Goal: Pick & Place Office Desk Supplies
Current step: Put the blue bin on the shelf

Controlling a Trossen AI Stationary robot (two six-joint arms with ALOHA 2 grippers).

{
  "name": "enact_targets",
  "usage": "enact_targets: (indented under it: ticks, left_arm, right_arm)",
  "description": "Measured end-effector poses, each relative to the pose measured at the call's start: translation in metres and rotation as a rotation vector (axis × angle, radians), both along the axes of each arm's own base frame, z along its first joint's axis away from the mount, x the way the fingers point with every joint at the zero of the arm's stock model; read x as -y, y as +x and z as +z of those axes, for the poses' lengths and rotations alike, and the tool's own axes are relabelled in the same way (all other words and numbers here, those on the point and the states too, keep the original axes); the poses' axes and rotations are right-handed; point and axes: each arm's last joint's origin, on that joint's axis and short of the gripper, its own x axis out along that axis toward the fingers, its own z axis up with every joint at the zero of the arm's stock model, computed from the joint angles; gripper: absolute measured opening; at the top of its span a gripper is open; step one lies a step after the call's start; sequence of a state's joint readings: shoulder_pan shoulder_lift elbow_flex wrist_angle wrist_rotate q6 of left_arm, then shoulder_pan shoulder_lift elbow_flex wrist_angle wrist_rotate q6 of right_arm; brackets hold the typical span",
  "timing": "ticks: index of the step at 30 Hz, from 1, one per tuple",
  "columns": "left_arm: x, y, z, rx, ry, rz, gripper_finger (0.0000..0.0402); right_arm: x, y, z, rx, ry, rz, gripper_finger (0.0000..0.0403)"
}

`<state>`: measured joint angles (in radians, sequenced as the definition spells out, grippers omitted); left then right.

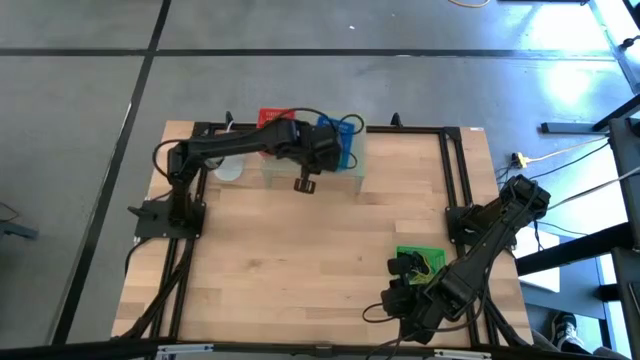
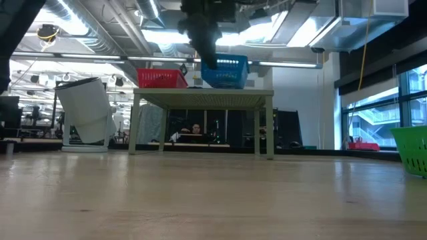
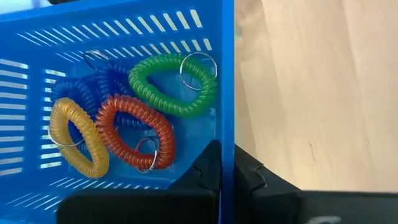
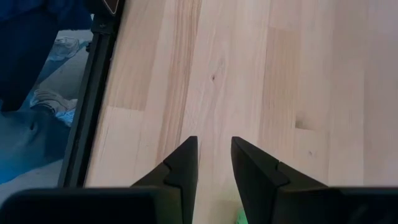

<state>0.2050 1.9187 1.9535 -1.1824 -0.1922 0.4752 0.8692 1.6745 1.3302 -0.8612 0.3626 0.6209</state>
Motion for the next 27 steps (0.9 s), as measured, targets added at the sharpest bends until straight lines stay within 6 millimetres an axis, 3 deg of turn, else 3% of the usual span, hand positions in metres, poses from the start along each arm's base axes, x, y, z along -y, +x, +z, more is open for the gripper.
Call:
enact_targets:
  ticks: [6, 27]
  left_arm:
    - [-0.006, -0.013, 0.0, -0.079, -0.052, 0.002, 0.0003]
    - [-0.034, -0.021, 0.001, -0.037, -0.14, 0.132, 0.0003]
  right_arm:
    - [0.0, 0.0, 0.0, 0.016, -0.014, -0.008, 0.0098]
    - [0.001, 0.001, 0.0, 0.035, -0.028, -0.02, 0.0098]
